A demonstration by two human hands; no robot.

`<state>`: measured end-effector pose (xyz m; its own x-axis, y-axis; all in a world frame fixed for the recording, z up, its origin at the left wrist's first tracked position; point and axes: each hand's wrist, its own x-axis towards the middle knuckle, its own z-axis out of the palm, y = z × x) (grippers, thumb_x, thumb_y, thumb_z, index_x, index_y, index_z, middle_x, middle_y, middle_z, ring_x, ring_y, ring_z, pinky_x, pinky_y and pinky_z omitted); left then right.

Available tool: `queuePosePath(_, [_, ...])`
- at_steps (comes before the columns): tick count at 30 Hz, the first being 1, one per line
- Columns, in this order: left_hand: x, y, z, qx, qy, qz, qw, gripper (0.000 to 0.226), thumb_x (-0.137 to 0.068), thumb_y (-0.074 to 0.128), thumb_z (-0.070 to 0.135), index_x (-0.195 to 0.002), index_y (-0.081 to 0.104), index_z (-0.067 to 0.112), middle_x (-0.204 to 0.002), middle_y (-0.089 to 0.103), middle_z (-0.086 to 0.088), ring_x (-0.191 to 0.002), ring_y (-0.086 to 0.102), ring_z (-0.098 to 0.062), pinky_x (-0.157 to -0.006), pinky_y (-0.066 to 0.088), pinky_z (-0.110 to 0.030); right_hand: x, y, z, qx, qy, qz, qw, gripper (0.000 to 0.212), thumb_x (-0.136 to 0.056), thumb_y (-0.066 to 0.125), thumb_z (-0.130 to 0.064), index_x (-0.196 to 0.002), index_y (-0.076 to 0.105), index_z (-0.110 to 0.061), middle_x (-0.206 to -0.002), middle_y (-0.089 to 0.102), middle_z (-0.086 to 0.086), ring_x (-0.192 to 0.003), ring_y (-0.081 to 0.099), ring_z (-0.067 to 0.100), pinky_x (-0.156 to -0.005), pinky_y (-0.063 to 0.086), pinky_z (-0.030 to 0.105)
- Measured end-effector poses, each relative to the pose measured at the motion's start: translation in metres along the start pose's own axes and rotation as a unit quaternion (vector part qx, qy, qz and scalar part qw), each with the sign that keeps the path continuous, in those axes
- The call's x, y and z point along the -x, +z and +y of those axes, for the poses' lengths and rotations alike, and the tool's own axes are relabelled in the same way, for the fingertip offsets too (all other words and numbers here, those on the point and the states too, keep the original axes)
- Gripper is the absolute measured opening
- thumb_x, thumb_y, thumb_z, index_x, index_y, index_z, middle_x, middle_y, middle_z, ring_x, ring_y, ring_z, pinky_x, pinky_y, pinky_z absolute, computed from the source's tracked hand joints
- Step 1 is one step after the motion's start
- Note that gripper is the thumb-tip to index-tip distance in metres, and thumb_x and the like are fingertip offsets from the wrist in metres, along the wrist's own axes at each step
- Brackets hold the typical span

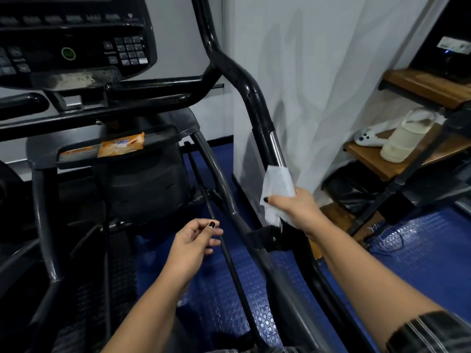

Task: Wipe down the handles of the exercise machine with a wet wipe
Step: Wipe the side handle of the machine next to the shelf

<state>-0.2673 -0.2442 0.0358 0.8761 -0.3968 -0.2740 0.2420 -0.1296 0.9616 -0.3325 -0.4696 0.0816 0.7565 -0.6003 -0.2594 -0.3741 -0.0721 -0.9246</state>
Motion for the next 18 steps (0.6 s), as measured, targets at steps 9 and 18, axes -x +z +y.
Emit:
queuePosePath(9, [-0.026, 0.001, 0.018, -0.006, -0.005, -0.013, 1.0, 0.014, -0.098, 0.056, 0.02, -0.104, 0.068, 0.015, -0.094, 0.075, -0.004, -0.073, 0.065, -0.009, -0.07, 0.049, -0.027, 0.016, 0.02, 0.009, 0.272, -0.104, 0.166, 0.942, 0.034, -0.08, 0.069, -0.017, -0.096, 0.038, -0.018, -0.082, 0.047, -0.004, -0.073, 0.047, 0.019, -0.063, 0.037, 0.027])
queuePosePath(18, [-0.048, 0.012, 0.033, -0.015, 0.004, -0.036, 0.999, 0.015, -0.099, 0.055, 0.018, -0.106, 0.067, 0.012, -0.095, 0.074, -0.004, -0.075, 0.065, -0.011, -0.068, 0.049, -0.024, -0.024, 0.026, -0.05, 0.217, -0.141, 0.163, 0.952, 0.031, -0.078, 0.069, -0.019, -0.099, 0.045, -0.02, -0.078, 0.051, -0.009, -0.067, 0.05, 0.012, -0.052, 0.039, 0.023])
